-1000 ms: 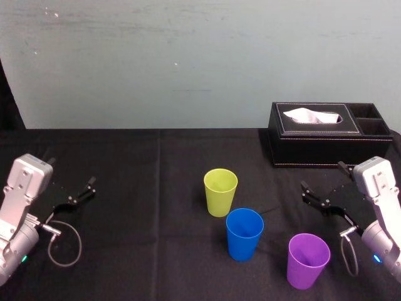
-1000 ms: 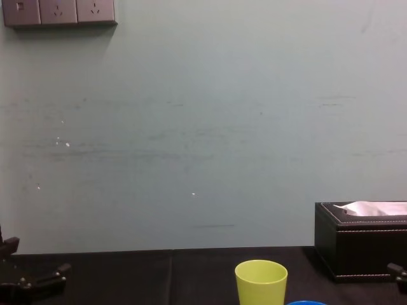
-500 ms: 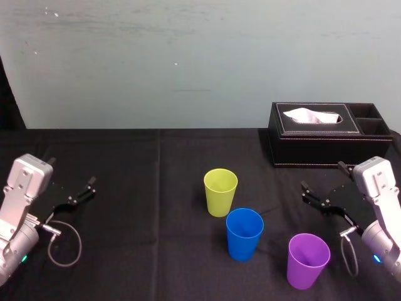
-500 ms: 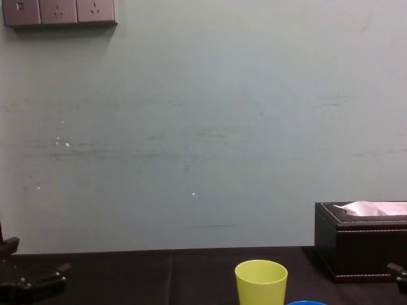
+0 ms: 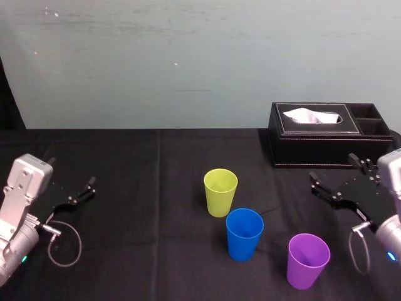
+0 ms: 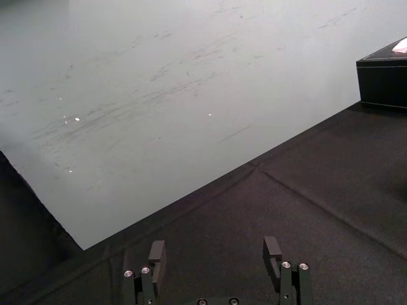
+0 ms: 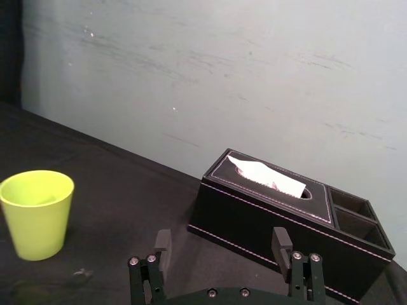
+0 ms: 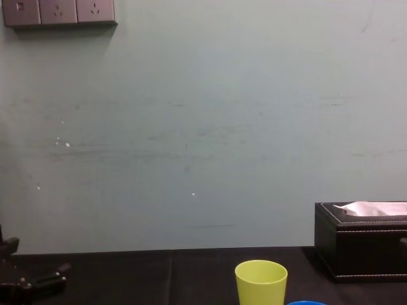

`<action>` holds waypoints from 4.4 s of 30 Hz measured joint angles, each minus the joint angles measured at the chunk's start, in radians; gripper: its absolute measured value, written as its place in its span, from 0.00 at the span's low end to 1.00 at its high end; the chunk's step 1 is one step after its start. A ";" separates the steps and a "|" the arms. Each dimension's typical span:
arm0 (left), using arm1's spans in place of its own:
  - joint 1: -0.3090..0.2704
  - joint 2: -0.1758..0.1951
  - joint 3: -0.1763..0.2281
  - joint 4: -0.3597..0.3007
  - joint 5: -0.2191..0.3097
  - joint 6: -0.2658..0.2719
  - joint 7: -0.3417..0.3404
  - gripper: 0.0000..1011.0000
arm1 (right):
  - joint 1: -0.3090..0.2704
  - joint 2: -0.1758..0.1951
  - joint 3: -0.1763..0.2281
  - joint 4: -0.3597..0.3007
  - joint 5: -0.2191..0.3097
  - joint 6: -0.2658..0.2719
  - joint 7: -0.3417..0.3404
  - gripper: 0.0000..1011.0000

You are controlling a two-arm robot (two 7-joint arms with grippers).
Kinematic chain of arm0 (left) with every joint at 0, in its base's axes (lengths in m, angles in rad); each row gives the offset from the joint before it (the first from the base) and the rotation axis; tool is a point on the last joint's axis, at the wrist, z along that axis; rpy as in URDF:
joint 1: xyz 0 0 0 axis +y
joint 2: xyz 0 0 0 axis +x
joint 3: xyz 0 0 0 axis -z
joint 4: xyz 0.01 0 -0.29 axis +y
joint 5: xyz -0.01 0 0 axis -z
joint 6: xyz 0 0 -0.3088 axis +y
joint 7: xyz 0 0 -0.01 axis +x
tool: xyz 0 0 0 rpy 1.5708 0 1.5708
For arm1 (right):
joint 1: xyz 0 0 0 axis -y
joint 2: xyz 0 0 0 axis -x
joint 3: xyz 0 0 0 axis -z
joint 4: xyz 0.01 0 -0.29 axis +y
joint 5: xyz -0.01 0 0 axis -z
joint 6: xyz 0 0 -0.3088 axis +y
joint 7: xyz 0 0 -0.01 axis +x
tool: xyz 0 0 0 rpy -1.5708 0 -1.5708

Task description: Stack the three plastic cups sequentially using one hand.

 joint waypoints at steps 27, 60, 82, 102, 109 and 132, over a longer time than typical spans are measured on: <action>0.000 0.000 0.000 0.000 0.000 0.000 0.000 0.99 | -0.450 0.187 0.268 -0.278 0.206 0.062 0.151 0.99; 0.000 0.000 0.000 0.000 0.000 0.000 0.000 0.99 | -0.497 0.097 0.192 -0.293 0.121 0.041 0.289 0.99; 0.000 0.000 0.000 0.000 0.000 0.000 0.000 0.99 | -0.410 -0.049 0.160 -0.227 0.042 0.077 0.234 0.99; 0.000 0.000 0.000 0.000 0.000 0.000 0.000 0.99 | -0.394 -0.084 0.155 -0.212 0.000 0.083 0.207 0.97; 0.000 0.000 0.000 0.000 0.000 0.000 0.000 0.99 | -0.394 -0.082 0.155 -0.213 0.002 0.083 0.208 0.80; 0.000 0.000 0.000 0.000 0.000 0.000 0.000 0.99 | -0.279 -0.073 0.184 -0.246 -0.009 0.179 0.295 0.72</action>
